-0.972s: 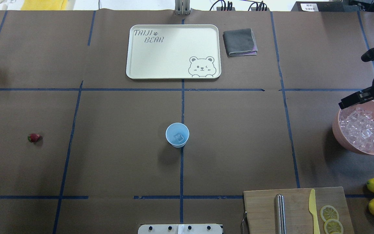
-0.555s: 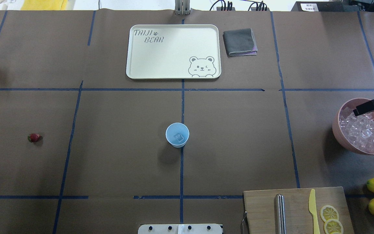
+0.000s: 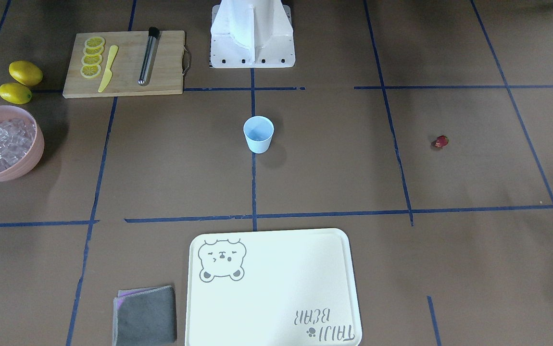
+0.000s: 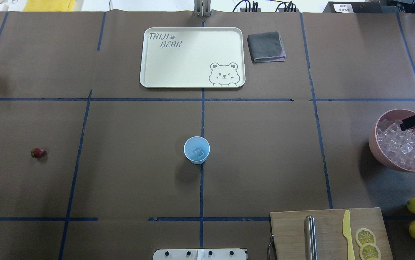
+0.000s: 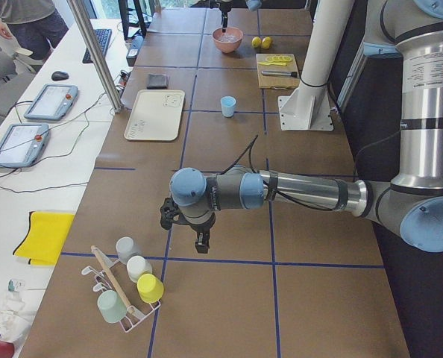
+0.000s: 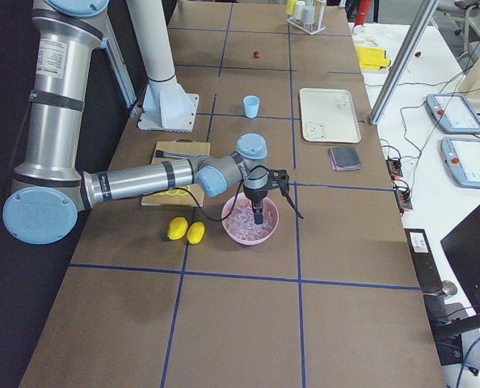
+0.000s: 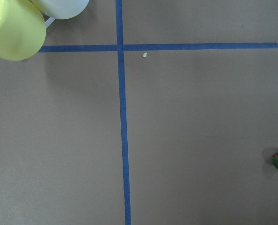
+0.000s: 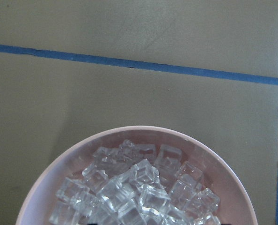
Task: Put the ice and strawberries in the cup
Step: 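Lower the right gripper into the bowl and grasp another ice cube, then carry the ice cube with the right gripper to the blue cup and drop it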
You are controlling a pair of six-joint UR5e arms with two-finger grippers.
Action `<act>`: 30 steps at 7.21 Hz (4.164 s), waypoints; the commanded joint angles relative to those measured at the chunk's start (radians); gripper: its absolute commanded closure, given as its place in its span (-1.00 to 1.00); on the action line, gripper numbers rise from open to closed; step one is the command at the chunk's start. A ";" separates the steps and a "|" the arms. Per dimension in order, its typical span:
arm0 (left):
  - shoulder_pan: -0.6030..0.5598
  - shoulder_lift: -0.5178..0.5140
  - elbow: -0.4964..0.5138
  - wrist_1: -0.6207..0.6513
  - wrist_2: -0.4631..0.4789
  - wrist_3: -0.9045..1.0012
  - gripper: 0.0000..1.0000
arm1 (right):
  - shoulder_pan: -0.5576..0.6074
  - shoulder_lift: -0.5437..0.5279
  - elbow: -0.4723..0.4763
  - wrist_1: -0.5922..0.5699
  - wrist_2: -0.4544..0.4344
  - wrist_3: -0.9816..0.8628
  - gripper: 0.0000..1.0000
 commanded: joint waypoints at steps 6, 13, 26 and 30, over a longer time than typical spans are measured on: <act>0.000 0.000 0.000 0.000 -0.009 0.000 -1.00 | -0.063 -0.065 -0.062 0.180 -0.006 0.098 -0.50; 0.000 0.003 0.002 0.002 -0.031 0.000 -1.00 | -0.074 -0.071 -0.062 0.181 -0.012 0.086 0.74; 0.002 0.003 0.002 0.002 -0.031 0.000 -1.00 | -0.279 0.507 0.133 -0.310 -0.062 0.286 0.92; 0.002 0.003 0.005 0.003 -0.031 0.000 -1.00 | -0.580 0.844 0.043 -0.547 -0.321 0.536 0.92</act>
